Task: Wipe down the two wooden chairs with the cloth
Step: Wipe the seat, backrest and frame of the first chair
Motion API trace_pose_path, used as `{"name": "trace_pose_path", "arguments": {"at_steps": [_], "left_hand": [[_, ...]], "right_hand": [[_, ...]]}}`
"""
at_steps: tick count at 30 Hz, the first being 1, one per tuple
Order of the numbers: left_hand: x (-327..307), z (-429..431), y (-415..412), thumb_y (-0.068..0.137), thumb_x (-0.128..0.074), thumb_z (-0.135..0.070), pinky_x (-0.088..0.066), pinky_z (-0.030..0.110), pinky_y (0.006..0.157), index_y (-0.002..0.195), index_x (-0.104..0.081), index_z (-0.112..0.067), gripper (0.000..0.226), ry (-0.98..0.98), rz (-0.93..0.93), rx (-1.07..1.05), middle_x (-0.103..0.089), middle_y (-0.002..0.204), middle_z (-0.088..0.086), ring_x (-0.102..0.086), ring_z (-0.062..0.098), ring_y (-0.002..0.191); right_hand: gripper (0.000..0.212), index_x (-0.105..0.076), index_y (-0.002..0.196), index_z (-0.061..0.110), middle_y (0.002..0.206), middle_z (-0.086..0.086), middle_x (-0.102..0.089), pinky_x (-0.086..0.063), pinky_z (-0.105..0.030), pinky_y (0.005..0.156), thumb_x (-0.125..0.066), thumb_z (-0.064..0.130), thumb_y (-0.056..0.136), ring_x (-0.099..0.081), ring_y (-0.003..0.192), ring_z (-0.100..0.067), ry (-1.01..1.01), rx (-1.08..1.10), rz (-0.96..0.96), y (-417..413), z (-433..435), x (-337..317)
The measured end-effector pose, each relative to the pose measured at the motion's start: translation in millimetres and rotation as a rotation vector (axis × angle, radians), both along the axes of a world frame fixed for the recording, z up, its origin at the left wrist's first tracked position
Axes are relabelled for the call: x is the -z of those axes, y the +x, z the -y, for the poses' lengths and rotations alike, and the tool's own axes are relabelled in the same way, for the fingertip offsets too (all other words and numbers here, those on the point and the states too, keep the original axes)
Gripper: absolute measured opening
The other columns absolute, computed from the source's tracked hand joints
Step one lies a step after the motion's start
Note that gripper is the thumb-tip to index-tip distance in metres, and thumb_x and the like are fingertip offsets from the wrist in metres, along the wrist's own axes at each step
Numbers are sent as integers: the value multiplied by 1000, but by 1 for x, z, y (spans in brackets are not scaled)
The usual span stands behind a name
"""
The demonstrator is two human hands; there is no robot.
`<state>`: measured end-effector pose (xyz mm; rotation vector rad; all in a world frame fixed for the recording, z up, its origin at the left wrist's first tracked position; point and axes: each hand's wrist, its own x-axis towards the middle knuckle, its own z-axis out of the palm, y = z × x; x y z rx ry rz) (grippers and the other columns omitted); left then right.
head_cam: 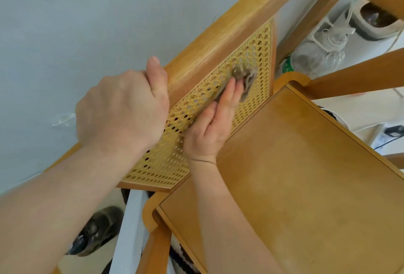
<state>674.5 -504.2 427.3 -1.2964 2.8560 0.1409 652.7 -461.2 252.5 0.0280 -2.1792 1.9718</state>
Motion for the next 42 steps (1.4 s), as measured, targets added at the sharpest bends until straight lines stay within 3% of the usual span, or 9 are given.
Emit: {"name": "trace_pose_path", "arguments": {"at_steps": [3,6,11,14,21,26,30,36,42], "left_hand": [[2,-1,3,99,-13,-47,-31,38,62,57,-40,-15,59,-17,-6,12,-37,56,6,-41,33,67],[4,0,1,100,-14,-46,-30,38,64,70,-53,-12,60,-38,-14,1,-40,62,9,-39,32,70],[5,1,3,101,-17,-45,-27,38,68,83,-62,-9,61,-30,-52,9,-59,85,22,-50,41,82],[6,1,2,101,-16,-44,-27,37,67,76,-56,-12,57,-45,-47,14,-45,66,13,-42,36,74],[8,2,1,101,-16,-43,-26,37,64,88,-64,-6,62,-54,-30,5,-42,62,12,-35,30,70],[7,2,4,101,-17,-44,-26,37,67,87,-63,-8,61,-22,-74,15,-60,82,20,-44,34,74],[9,2,5,101,-16,-43,-28,37,65,88,-65,-8,62,-36,-68,29,-64,87,20,-42,33,72],[9,1,3,101,-17,-42,-27,39,65,88,-64,-5,62,-55,-69,27,-63,89,24,-45,37,72],[7,0,5,101,-18,-43,-26,38,68,88,-63,-4,61,-31,-77,27,-63,93,26,-57,45,90]], "right_hand": [[49,-27,150,7,160,-6,-18,-10,-7,113,-27,5,102,-16,148,-16,-102,148,483,8,-25,47],[47,-29,150,12,161,-2,-19,-8,-4,108,-29,9,103,-16,148,-13,-226,224,672,3,-11,29],[47,-33,144,4,153,-1,-23,-20,-36,119,-32,14,99,-21,147,-13,-365,29,74,44,30,-82],[48,-32,141,-8,150,-12,-23,-23,-49,118,-28,10,97,-20,146,-24,-91,-122,-134,36,17,-44],[50,-25,152,11,161,-3,-15,-3,10,94,-28,3,102,-13,148,-14,-195,162,718,32,-10,17],[49,-31,144,7,154,-1,-21,-21,-35,119,-39,-3,97,-17,148,-13,-326,-66,77,70,30,-85],[47,-29,146,1,154,-6,-19,-21,-47,119,-33,-1,99,-16,148,-17,28,-185,-107,57,10,-22],[53,-16,153,13,163,-1,-7,-3,-5,110,-25,4,102,-5,147,-7,-15,67,776,48,-9,17],[62,-15,152,10,161,-3,-6,-14,-45,120,-42,4,97,-5,150,-23,-179,-314,-3,96,18,-82]]}}
